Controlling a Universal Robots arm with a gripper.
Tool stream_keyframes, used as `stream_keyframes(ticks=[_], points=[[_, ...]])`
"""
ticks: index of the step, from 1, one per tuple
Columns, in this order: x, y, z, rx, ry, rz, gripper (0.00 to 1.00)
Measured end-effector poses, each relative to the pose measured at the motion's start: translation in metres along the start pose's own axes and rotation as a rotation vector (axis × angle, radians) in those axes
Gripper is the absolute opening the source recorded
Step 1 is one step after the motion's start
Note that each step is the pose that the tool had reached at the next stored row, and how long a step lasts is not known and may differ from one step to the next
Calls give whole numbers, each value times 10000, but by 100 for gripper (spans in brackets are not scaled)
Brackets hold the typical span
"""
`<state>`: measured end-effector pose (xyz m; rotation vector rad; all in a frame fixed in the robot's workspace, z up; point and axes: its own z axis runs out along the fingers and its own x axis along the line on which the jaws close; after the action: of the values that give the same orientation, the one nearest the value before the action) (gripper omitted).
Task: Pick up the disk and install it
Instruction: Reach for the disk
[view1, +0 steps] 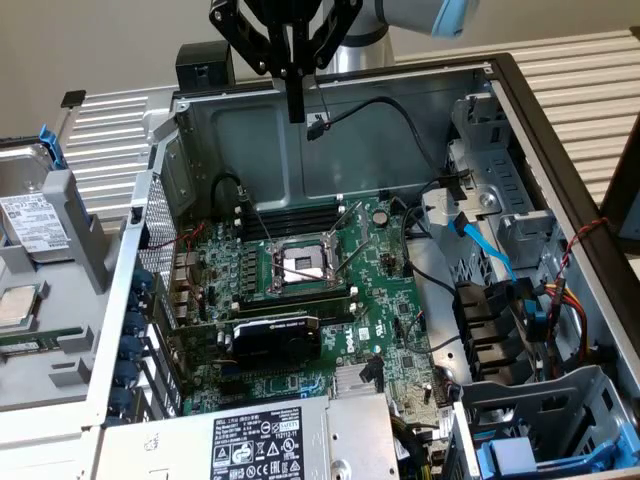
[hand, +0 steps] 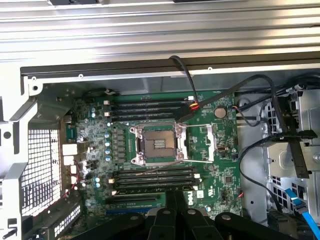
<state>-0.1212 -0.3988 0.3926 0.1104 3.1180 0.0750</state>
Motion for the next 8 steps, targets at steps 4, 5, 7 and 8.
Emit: stream_keyframes(ticks=[4,5,7,8], points=[[2,-2,0,0,0,-1,11],[10,-3,0,0,-1,0,11],[41,-5,-2,2,1,0,11],[65,-7,-2,2,1,-1,11]])
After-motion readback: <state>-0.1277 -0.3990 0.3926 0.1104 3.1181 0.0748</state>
